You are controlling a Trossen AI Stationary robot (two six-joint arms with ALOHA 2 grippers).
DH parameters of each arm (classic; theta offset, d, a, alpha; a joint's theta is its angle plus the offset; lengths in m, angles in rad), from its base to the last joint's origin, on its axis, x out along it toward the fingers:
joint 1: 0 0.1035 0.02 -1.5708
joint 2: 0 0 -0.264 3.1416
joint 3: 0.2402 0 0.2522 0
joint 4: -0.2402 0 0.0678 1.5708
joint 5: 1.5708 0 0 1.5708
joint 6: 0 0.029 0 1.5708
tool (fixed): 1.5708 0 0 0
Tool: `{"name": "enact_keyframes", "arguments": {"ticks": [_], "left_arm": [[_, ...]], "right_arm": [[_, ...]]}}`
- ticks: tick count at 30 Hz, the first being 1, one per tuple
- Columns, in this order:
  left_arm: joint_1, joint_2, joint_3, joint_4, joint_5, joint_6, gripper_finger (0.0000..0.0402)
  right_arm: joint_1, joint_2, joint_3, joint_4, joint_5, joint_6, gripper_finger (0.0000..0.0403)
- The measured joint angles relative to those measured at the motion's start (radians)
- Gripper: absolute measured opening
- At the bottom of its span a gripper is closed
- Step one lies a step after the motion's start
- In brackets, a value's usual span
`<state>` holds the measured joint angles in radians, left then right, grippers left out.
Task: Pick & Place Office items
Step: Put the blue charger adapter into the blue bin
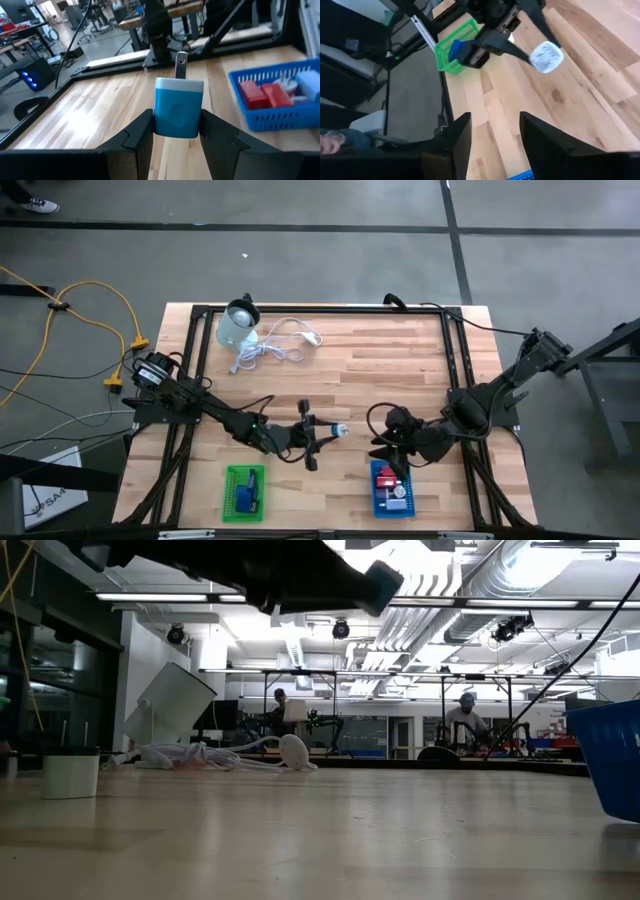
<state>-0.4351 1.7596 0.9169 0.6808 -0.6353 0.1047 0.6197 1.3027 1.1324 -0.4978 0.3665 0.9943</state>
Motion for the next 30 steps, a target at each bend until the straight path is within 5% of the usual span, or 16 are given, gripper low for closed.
{"name": "enact_keyframes", "arguments": {"ticks": [11,17,30], "left_arm": [[-0.018,0.000,0.000,0.164,0.062,0.049,0.0133],[-0.028,0.000,0.000,0.221,0.162,0.036,0.0133],[-0.041,0.000,0.000,0.381,0.161,0.001,0.0133]], "right_arm": [[0.011,0.074,0.001,-0.010,0.019,-0.036,0.0153],[0.052,0.111,0.001,-0.006,0.127,-0.128,0.0153],[0.136,0.114,0.001,0.015,0.461,-0.425,0.0153]]}}
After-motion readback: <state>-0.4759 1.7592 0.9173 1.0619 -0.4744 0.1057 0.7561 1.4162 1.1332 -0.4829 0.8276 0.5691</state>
